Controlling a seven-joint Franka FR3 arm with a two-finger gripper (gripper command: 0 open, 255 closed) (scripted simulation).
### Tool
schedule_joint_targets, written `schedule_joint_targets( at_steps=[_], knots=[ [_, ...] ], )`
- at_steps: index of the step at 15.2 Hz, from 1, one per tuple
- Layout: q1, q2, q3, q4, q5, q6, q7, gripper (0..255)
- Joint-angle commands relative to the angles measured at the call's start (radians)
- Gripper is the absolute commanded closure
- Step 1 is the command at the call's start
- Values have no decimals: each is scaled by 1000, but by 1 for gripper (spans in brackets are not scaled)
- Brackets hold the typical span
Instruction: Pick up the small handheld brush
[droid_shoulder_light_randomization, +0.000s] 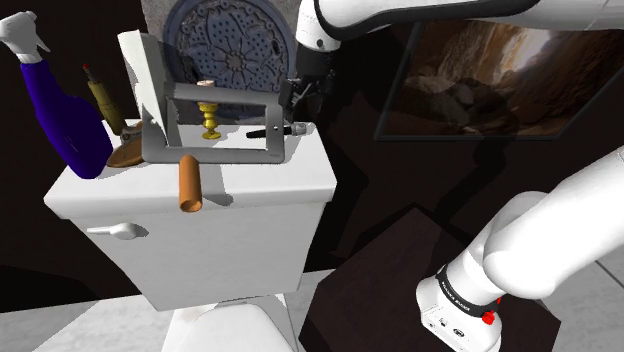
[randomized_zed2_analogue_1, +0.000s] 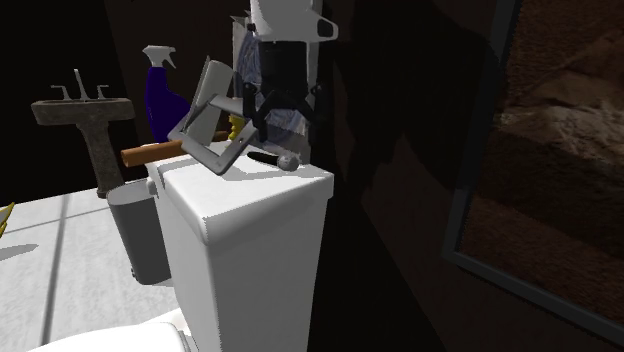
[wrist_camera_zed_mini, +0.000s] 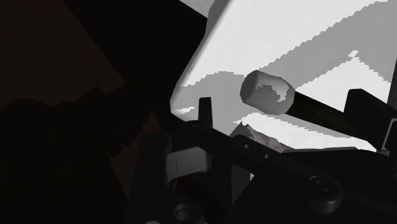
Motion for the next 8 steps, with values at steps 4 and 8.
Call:
schedule_joint_targets(
  at_steps=[4, 8],
  knots=[
    [9, 54, 11, -32, 3, 27, -3, 255],
    [12, 32, 13, -32, 7, 5, 1, 255]
  ],
)
